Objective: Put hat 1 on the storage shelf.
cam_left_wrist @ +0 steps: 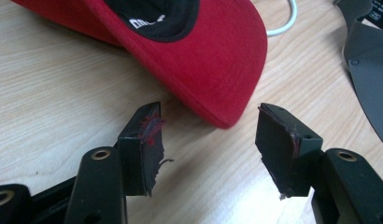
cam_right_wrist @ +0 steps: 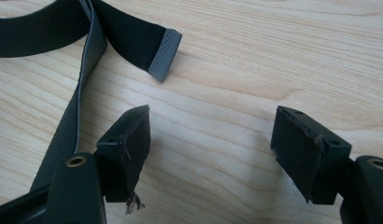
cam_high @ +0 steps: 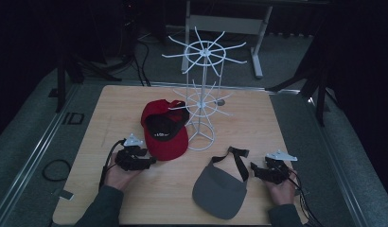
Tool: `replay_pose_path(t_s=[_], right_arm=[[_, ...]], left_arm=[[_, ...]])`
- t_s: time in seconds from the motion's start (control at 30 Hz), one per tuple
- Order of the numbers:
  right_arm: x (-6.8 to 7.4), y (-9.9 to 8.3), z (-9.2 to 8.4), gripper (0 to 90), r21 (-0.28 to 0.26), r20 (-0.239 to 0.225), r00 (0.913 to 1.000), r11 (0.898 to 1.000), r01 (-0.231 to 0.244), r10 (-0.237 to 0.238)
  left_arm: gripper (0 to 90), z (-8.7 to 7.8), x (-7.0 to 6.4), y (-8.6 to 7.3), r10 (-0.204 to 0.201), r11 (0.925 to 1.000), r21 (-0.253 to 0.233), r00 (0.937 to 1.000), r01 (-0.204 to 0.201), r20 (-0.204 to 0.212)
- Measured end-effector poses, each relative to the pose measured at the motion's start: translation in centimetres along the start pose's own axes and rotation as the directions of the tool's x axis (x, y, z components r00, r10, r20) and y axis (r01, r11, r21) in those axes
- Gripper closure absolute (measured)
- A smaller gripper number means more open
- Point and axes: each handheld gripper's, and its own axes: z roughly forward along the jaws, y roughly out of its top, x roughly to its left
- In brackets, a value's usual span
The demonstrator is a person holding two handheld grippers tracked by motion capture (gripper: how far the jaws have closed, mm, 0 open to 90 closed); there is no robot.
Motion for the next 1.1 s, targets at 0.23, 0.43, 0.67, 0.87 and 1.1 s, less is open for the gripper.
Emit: replay_pose_path(t_s=[0.23, 0.43, 0.67, 0.87, 1.1], right_arm=[[0.0, 0.0, 0.0, 28.4, 0.0, 0.0, 1.0, 1.0, 0.0, 0.0], [0.0, 0.0, 0.0, 28.4, 0.0, 0.0, 1.0, 1.0, 0.0, 0.0], [0.0, 0.0, 0.0, 28.3, 0.0, 0.0, 1.0, 1.0, -0.001, 0.001], [0.0, 0.0, 0.0, 28.0, 0.0, -0.003, 1.0, 1.0, -0.001, 0.001], [0.0, 0.0, 0.0, 27.9, 0.0, -0.003, 1.0, 1.0, -0.001, 0.001]], left_arm=[[41.5, 1.2, 0.6, 0.7, -0.038, 0.9989, 0.028, 0.9992, 0.038, 0.012], [42.9, 1.6, 0.9, 1.3, -0.066, 0.9977, 0.02, 0.9975, 0.065, 0.025], [45.3, 2.7, 1.1, 1.7, -0.074, 0.9961, 0.051, 0.9958, 0.072, 0.053], [47.5, 3.7, 0.9, 1.6, -0.074, 0.9949, 0.073, 0.9948, 0.069, 0.069], [54.8, 4.0, 0.7, 1.6, -0.036, 0.9948, 0.098, 0.9973, 0.029, 0.064]])
